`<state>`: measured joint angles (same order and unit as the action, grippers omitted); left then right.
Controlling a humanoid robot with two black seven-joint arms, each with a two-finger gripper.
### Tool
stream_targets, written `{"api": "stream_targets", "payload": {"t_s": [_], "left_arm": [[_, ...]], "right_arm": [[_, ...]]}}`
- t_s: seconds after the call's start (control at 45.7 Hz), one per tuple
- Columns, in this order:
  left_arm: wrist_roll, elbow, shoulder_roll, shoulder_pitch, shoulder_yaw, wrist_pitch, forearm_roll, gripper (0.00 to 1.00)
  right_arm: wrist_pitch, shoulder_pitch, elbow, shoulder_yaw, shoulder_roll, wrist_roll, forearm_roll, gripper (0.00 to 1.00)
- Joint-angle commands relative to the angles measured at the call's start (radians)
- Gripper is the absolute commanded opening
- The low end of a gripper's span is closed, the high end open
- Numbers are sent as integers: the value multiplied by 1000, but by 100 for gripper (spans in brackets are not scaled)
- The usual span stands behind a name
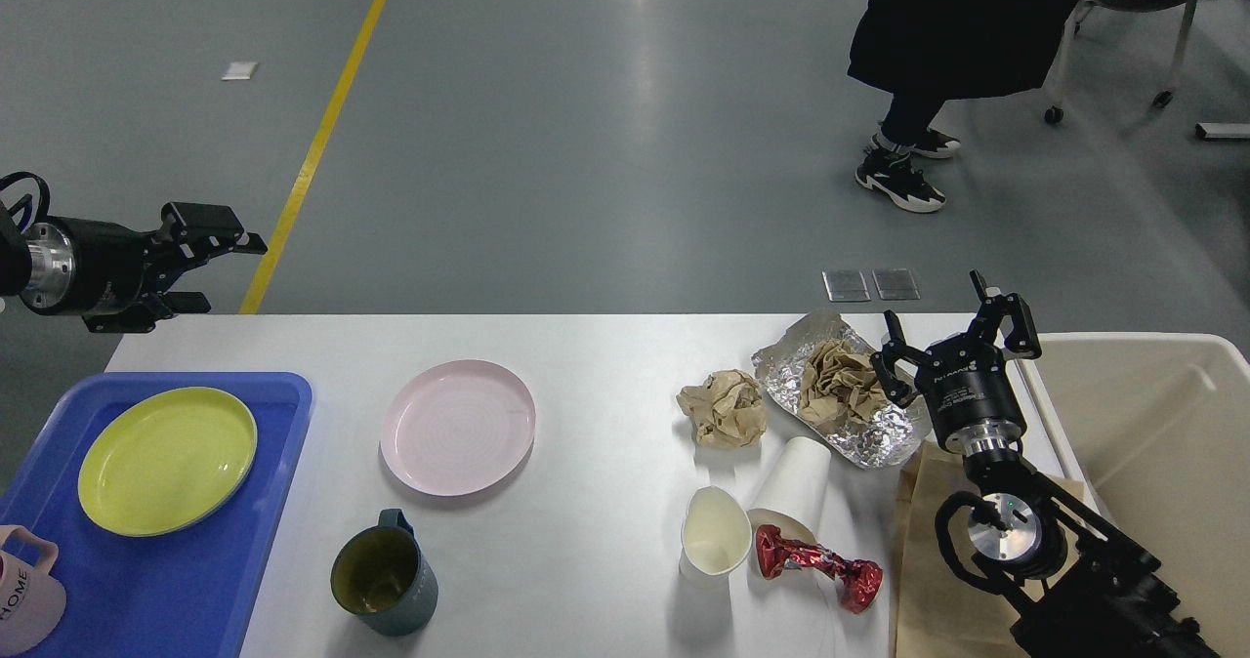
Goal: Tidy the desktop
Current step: 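Raise the left gripper up and away from the blue tray, then lower the left gripper onto the dark teal mug and grasp it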
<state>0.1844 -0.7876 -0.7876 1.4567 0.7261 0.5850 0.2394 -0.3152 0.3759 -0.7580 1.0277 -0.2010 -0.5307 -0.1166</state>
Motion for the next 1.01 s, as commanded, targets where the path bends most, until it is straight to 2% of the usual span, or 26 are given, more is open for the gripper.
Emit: {"api": "stream_targets", "payload": {"t_s": [0.0, 0.175, 0.328, 0.372, 0.416, 0.547, 0.701, 0.81, 0.985], "left_arm": [[1, -70, 63, 193, 272, -1, -2, 96], [-6, -275, 181, 488, 531, 1, -29, 96], [-13, -481, 316, 724, 660, 12, -95, 96], [-14, -533, 364, 778, 696, 29, -147, 96], [-14, -619, 459, 885, 751, 56, -234, 96], [-16, -758, 583, 1048, 809, 75, -345, 96], [-20, -930, 676, 1272, 816, 124, -451, 96], [-20, -955, 699, 1332, 819, 180, -497, 96], [-17, -949, 702, 1323, 834, 188, -497, 96]], "right_arm": [[1, 0, 0, 0, 0, 0, 0, 100], [-1, 0, 0, 0, 0, 0, 0, 100], [-1, 0, 0, 0, 0, 0, 0, 100], [-1, 0, 0, 0, 0, 0, 0, 100], [-1, 0, 0, 0, 0, 0, 0, 100], [-1, 0, 2, 0, 0, 0, 0, 100], [-1, 0, 2, 0, 0, 0, 0, 100], [1, 0, 2, 0, 0, 0, 0, 100], [-1, 0, 0, 0, 0, 0, 0, 100]]}}
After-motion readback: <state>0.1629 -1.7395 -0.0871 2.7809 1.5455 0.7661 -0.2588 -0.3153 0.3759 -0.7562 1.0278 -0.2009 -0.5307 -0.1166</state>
